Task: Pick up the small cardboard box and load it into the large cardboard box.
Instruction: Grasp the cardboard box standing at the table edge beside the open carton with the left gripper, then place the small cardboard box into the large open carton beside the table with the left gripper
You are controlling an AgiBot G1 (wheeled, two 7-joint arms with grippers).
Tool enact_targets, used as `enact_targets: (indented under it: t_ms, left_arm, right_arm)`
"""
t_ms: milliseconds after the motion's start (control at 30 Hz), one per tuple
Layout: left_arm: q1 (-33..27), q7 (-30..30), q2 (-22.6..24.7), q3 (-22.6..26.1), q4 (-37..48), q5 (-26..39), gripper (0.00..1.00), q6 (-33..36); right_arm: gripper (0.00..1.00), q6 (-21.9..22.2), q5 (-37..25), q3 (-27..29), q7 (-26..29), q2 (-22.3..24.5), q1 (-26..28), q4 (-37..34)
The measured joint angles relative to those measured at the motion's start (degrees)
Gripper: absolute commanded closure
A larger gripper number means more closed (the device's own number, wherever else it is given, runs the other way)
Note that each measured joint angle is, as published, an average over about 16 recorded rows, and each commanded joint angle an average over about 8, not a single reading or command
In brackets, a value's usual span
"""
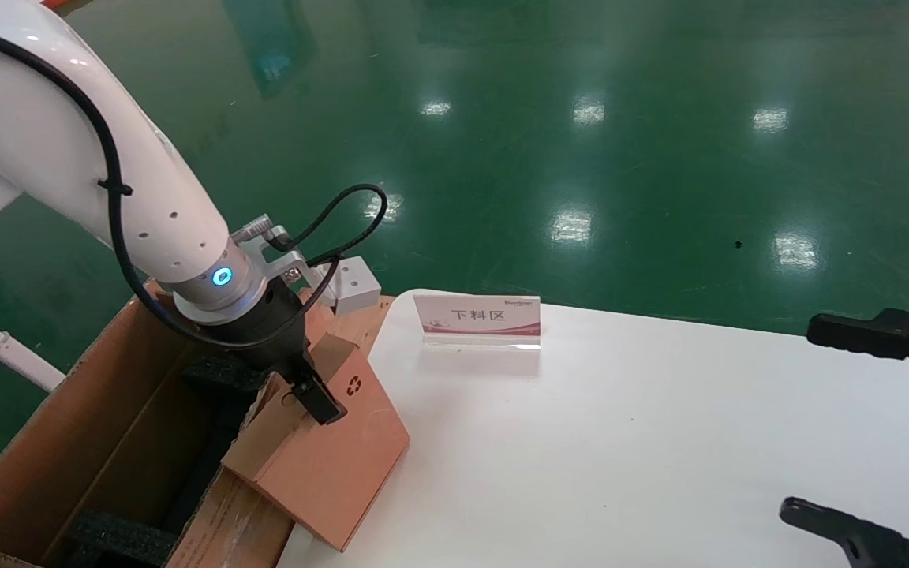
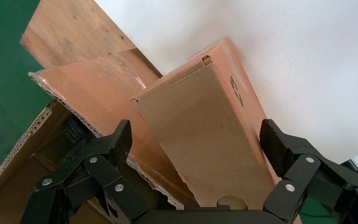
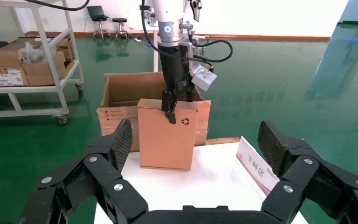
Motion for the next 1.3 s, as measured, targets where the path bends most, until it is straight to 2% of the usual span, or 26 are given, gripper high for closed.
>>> enact_targets:
  t_ms: [33,67,133,167,1300]
  left_arm:
    - [0.02,0.02,-0.02,-0.07,0.00,-0.04,0.94,0.01]
    - [0.04,0.03,-0.04,-0.13,0.00,-0.08,1.00,0.03]
    - [0.08,0.06,-0.07,-0.24,0.01,-0.14,1.00,0.05]
    - [0.09,0.07,-0.08,-0.29,0.01,-0.17,1.00,0.06]
    - [-1.21,0.80,0.92,-1.50,1.27,-2.26,1.00,-0.27]
  right_arm:
    - [0.57,0.00,0.00,0.00,0.00,0.00,0.00,0.00]
    - [0.69,0.00,0.01,0.00,0.00,0.00,0.00,0.00]
    - [0.94,0.00,0.01,0.00,0.00,0.00,0.00,0.00]
    - [1.00,0.00,0.01,0.00,0.00,0.00,0.00,0.00]
    - [1.00,-0.01,0.02,-0.02,-0.01,0.00,0.01,-0.02]
